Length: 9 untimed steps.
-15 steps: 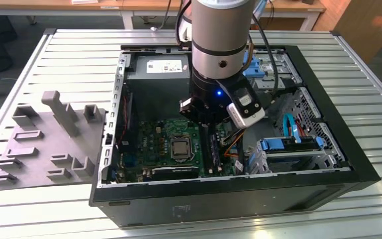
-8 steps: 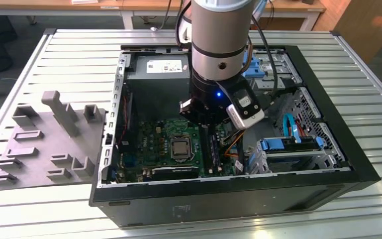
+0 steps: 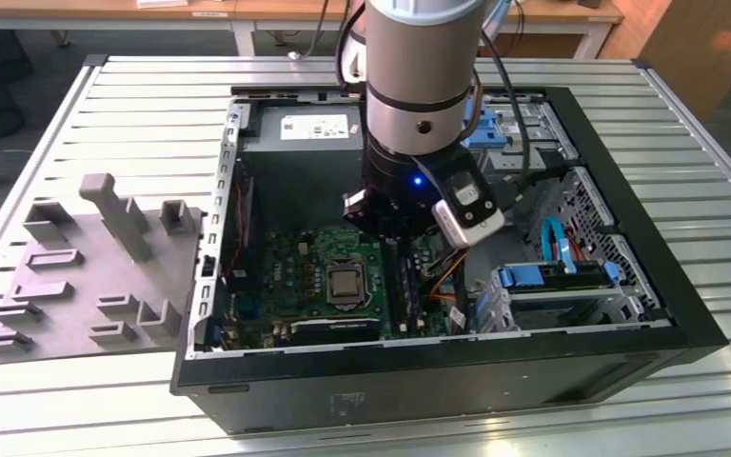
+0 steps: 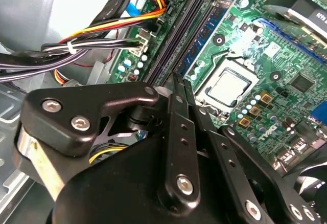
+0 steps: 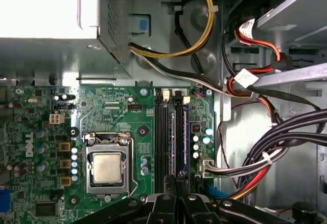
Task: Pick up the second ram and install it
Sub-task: 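Insert the second ram into the second slot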
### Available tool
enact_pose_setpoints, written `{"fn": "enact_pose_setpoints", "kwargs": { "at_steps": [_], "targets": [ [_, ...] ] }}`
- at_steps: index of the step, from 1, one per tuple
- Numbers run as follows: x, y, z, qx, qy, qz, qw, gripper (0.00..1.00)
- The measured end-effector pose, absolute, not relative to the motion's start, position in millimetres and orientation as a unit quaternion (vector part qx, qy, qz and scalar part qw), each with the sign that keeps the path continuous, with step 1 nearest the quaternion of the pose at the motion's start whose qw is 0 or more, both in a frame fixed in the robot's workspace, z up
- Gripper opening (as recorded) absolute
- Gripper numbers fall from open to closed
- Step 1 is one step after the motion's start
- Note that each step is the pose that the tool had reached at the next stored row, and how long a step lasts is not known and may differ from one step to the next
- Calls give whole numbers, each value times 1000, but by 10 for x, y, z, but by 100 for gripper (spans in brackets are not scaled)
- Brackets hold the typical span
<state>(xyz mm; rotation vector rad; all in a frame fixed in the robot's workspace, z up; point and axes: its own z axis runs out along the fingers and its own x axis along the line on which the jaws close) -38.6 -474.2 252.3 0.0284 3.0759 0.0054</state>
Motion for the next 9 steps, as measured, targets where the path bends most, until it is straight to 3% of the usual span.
{"fn": "enact_pose_setpoints", "kwargs": {
  "at_steps": [9],
  "targets": [
    [-390,-4732,2484,9,999,3,33,12]
  ]
}}
